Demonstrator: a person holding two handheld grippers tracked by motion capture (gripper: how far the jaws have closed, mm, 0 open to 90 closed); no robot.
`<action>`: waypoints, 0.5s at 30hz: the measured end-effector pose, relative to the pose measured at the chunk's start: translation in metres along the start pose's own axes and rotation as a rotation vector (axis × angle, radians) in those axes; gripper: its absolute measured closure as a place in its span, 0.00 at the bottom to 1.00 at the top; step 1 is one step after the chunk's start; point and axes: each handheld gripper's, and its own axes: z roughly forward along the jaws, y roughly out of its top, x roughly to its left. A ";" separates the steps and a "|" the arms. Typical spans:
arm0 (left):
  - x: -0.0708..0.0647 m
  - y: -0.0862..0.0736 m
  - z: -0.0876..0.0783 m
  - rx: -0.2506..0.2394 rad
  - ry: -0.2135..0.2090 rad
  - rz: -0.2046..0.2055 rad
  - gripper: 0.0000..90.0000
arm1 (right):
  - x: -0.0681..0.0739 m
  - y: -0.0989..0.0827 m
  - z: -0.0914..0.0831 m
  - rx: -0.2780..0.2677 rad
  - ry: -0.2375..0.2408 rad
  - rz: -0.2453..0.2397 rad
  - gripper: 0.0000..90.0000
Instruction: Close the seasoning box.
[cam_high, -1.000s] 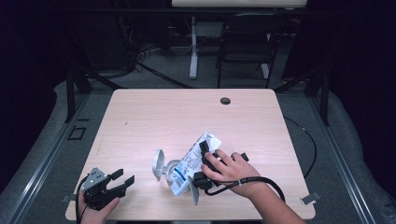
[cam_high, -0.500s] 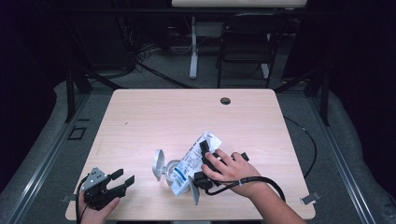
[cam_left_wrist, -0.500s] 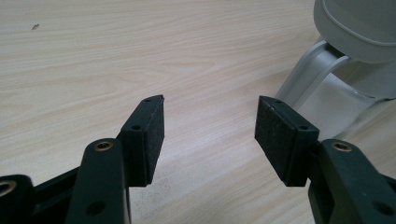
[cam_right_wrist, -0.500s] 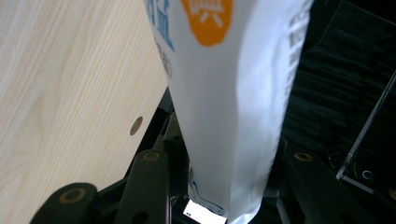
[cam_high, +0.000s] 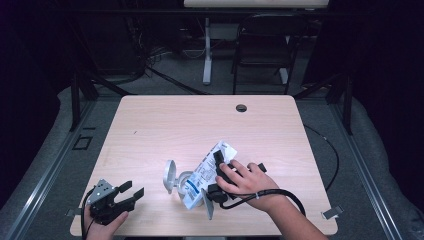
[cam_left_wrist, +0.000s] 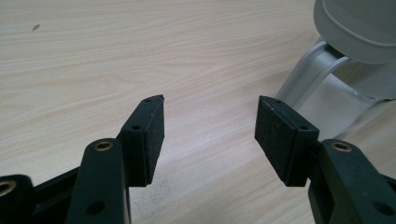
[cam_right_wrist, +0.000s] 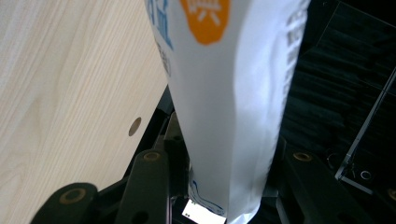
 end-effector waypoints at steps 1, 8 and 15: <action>0.000 0.000 0.000 0.000 0.000 0.000 0.48 | 0.000 0.000 0.000 0.000 -0.001 0.000 0.72; 0.000 0.000 -0.001 0.007 0.001 0.000 0.48 | 0.000 -0.001 0.000 -0.006 0.003 0.004 0.73; 0.000 0.000 -0.001 0.001 0.003 0.001 0.48 | 0.000 -0.001 0.000 -0.014 -0.002 0.000 0.73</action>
